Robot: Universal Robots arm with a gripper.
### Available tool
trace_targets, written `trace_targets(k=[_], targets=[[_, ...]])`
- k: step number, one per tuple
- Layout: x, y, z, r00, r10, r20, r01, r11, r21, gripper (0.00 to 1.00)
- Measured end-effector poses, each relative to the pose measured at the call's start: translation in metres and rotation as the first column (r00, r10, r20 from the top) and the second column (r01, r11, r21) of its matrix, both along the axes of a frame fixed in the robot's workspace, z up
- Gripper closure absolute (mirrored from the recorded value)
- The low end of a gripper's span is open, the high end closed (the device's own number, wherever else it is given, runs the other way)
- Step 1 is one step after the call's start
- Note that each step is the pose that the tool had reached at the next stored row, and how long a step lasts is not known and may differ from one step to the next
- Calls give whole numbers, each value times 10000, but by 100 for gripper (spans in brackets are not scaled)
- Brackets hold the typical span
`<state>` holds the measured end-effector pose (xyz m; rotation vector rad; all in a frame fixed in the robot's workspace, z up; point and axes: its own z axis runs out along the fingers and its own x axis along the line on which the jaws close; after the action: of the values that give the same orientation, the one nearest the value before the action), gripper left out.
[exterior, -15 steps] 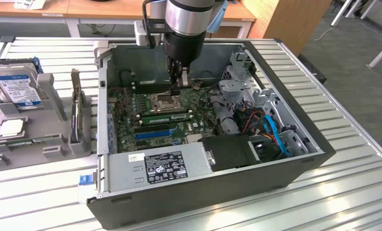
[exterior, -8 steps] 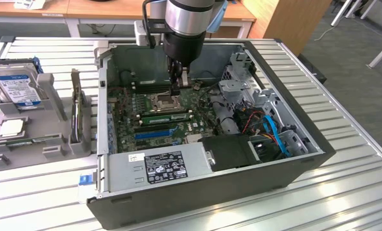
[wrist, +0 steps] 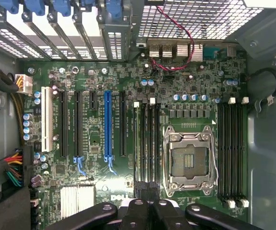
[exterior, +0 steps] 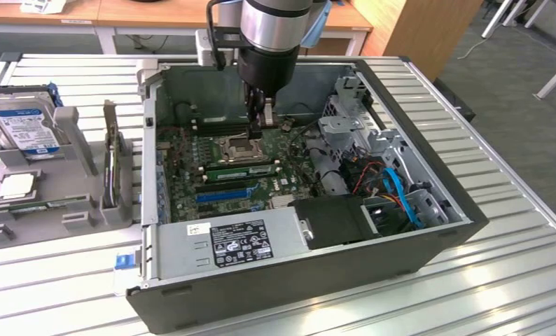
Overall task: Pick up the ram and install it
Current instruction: 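Press down the ram until it locks into place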
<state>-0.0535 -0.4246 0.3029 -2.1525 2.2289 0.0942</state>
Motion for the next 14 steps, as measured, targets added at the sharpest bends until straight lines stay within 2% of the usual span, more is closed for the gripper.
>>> trace_targets(k=[7,14], targets=[[0,0,-1,9979,-649,0,649,9979,0,90],[0,0,-2,9908,-1354,0,1354,9908,0,90]])
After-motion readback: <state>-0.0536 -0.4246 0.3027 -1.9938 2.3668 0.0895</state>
